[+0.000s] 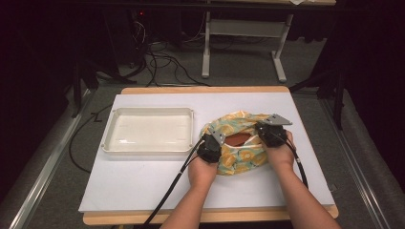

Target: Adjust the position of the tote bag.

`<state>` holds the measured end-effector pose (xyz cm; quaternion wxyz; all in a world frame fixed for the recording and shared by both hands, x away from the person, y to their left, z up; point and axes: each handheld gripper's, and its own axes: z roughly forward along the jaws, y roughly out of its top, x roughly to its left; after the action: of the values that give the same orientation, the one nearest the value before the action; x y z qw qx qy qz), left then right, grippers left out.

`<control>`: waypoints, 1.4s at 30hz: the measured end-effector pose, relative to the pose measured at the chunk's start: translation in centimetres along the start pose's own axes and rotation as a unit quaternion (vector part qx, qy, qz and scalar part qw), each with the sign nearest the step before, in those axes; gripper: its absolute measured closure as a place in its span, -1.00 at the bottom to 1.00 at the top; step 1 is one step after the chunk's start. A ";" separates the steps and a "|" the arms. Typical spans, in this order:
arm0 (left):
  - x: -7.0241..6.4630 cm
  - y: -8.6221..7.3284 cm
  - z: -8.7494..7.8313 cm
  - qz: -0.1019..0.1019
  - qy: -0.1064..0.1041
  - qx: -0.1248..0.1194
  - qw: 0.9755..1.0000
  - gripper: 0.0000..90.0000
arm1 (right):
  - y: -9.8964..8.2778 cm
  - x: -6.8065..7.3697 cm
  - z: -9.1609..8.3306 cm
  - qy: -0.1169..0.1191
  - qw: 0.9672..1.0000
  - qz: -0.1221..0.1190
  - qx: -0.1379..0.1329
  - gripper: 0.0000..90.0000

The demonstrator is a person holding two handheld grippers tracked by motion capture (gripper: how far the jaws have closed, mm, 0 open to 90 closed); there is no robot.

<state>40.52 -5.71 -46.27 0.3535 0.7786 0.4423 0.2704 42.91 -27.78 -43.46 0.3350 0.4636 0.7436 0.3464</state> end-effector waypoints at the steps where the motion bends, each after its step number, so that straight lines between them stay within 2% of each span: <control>1: -0.1 -0.1 0.2 -0.004 -0.003 0.005 1.000 0.97 | 0.2 0.1 0.1 -0.004 1.000 -0.009 0.000 0.99; 5: -0.7 -0.5 1.0 -0.003 -0.018 0.015 1.000 0.94 | 0.2 -0.5 0.7 -0.009 1.000 0.001 0.015 0.93; 7: -0.8 -0.6 1.3 0.005 -0.021 0.021 1.000 0.91 | -0.1 -0.9 0.9 -0.011 1.000 -0.001 0.022 0.89; 9: -0.9 -0.8 1.5 0.012 -0.024 0.027 0.999 0.87 | -0.3 -1.3 0.9 -0.011 1.000 0.002 0.021 0.77; 11: -0.9 -1.0 1.6 0.011 -0.027 0.026 0.999 0.84 | -0.5 -1.8 0.6 0.000 1.000 0.024 0.021 0.69; 13: -0.8 -1.0 1.5 0.008 -0.035 0.023 0.999 0.80 | -0.8 -2.2 0.0 0.012 0.999 0.033 0.007 0.56; 14: -0.8 -1.0 1.5 0.005 -0.038 0.021 0.999 0.69 | -0.9 -2.4 -0.8 0.020 0.999 0.037 -0.005 0.50; 15: -0.7 -1.0 1.4 0.001 -0.041 0.016 0.999 0.69 | -0.9 -2.4 -0.8 0.020 0.999 0.037 -0.005 0.50; 17: -0.4 -1.0 1.3 -0.010 -0.043 0.006 0.999 0.49 | -1.0 -2.7 -1.6 0.031 0.998 0.049 -0.019 0.44; 18: -0.3 -1.1 1.2 -0.014 -0.042 0.001 0.999 0.39 | -0.8 -3.0 -2.6 0.049 0.996 0.056 -0.043 0.42; 19: -0.3 -1.1 1.2 -0.015 -0.040 0.001 0.999 0.39 | -0.8 -3.0 -2.6 0.049 0.996 0.056 -0.043 0.42; 20: -0.3 -1.1 1.2 -0.016 -0.037 0.000 0.999 0.30 | -0.6 -2.8 -3.3 0.068 0.995 0.056 -0.056 0.42; 21: -0.3 -1.1 1.2 -0.017 -0.034 -0.002 0.999 0.30 | -0.6 -2.8 -3.3 0.068 0.995 0.056 -0.056 0.42; 22: -0.3 -1.1 1.2 -0.020 -0.031 -0.003 0.999 0.25 | -0.5 -2.5 -3.6 0.081 0.994 0.057 -0.056 0.43; 24: -0.1 -1.1 0.8 -0.028 -0.027 -0.015 0.999 0.12 | -0.3 -1.9 -4.0 0.099 0.992 0.048 -0.056 0.43; 26: 0.0 -1.1 0.3 -0.033 -0.026 -0.031 0.999 -0.01 | -0.4 -1.5 -4.2 0.102 0.992 0.047 -0.054 0.46; 28: 0.0 -1.3 -0.4 -0.042 -0.030 -0.051 0.997 -0.21 | -0.6 -1.0 -4.1 0.096 0.993 0.043 -0.054 0.48; 30: -0.1 -1.6 -1.1 -0.044 -0.025 -0.063 0.997 -0.29 | -0.8 -0.6 -3.5 0.081 0.995 0.044 -0.049 0.59; 32: 0.0 -1.8 -1.7 -0.048 -0.031 -0.071 0.996 -0.32 | -0.9 -0.6 -3.2 0.077 0.995 0.042 -0.045 0.64; 34: 0.1 -1.9 -2.4 -0.049 -0.033 -0.080 0.995 -0.38 | -0.9 -0.4 -2.6 0.067 0.996 0.041 -0.036 0.81; 35: 0.1 -1.9 -2.7 -0.047 -0.036 -0.083 0.995 -0.40 | -0.9 -0.3 -2.1 0.063 0.997 0.043 -0.034 0.96; 36: 0.1 -2.0 -3.0 -0.043 -0.032 -0.087 0.995 -0.42 | -0.8 -0.2 -1.8 0.059 0.997 0.040 -0.032 1.00; 38: 0.1 -2.0 -3.7 -0.033 -0.030 -0.100 0.994 -0.43 | -0.7 -0.1 -1.6 0.055 0.997 0.038 -0.030 1.00; 42: 0.2 -2.1 -5.1 -0.034 -0.036 -0.115 0.992 -0.37 | -0.3 0.0 -0.7 0.041 0.998 0.030 -0.027 1.00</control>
<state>35.87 -3.19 -44.85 0.4655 0.7263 0.4217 0.2793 42.19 -27.97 -43.31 0.3056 0.4621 0.7329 0.3948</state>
